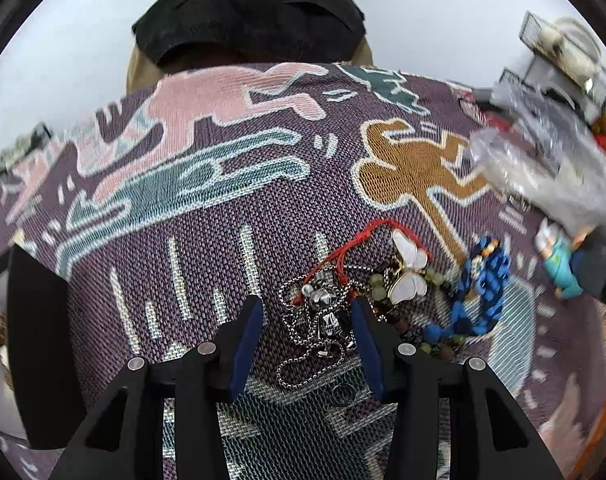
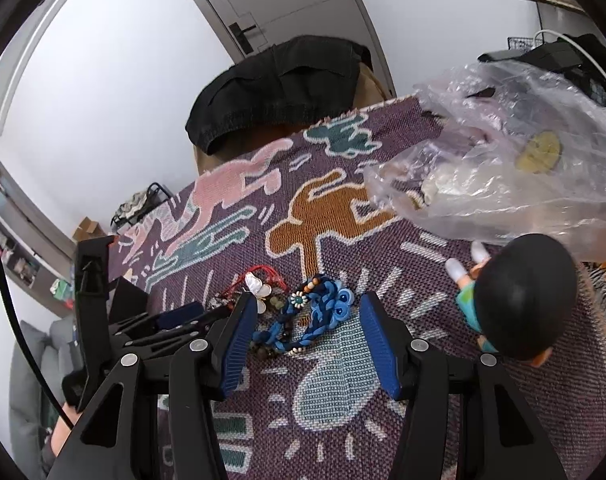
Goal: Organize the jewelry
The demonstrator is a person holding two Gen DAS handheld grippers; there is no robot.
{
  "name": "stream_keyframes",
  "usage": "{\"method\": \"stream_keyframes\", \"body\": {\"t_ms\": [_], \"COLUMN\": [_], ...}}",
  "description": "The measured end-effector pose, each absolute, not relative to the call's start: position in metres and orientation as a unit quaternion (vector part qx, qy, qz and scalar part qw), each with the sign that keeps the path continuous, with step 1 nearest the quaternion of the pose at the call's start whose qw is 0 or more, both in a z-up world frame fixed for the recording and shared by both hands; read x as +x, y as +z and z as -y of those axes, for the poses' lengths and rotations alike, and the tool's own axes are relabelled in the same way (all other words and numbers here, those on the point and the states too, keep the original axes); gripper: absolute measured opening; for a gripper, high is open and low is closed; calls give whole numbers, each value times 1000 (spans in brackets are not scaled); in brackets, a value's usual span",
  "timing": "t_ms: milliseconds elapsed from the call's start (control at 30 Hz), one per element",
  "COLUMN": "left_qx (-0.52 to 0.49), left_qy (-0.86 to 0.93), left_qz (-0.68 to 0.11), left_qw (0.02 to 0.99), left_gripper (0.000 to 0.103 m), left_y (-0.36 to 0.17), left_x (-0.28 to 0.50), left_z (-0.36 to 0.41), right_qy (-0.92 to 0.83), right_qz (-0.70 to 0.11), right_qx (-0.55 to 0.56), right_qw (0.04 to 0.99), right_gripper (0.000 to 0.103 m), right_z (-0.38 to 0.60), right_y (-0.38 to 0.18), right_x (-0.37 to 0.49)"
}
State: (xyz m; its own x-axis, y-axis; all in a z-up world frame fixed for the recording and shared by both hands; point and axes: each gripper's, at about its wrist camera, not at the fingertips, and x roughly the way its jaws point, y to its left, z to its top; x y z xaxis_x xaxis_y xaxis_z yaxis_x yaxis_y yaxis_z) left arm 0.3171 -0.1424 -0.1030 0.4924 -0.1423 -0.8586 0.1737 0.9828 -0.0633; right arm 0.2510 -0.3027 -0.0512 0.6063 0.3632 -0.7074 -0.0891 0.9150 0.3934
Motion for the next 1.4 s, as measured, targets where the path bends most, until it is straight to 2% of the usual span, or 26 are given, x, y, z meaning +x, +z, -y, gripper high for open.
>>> {"method": "stream_keyframes", "body": {"t_ms": [67, 133, 200, 467, 500, 533, 567, 633, 1400], "left_qx": [22, 19, 6, -35, -37, -40, -42, -47, -31], "left_qy": [-94, -90, -96, -112, -112, -113, -113, -113, -102], "left_qz": [-487, -486, -489, -493, -491, -488, -484, -477, -356], "left_qw": [868, 869, 867, 862, 863, 865, 867, 871, 928], "left_gripper": [45, 24, 17, 16, 16, 16, 16, 16, 16], "left_y": [-104, -103, -103, -96, -94, -90, -85, -76, 68], "left_x": [314, 315, 316, 315, 313, 312, 311, 309, 268], "left_z": [142, 136, 128, 107, 105, 103, 100, 95, 53], "right_qy": [125, 120, 111, 94, 91, 86, 86, 90, 144], "right_qz": [-436, -446, -460, -491, -487, -488, -488, -482, -356], "right_qx": [151, 141, 130, 102, 94, 88, 89, 93, 65], "right_qw": [878, 876, 871, 860, 863, 864, 864, 866, 921], "right_gripper": [53, 49, 47, 47, 45, 34, 29, 24, 21], "right_z": [297, 293, 289, 278, 278, 277, 277, 277, 236], "right_y": [-59, -65, -74, -98, -97, -98, -98, -95, 35], "right_x": [257, 262, 270, 292, 292, 293, 293, 292, 242]}}
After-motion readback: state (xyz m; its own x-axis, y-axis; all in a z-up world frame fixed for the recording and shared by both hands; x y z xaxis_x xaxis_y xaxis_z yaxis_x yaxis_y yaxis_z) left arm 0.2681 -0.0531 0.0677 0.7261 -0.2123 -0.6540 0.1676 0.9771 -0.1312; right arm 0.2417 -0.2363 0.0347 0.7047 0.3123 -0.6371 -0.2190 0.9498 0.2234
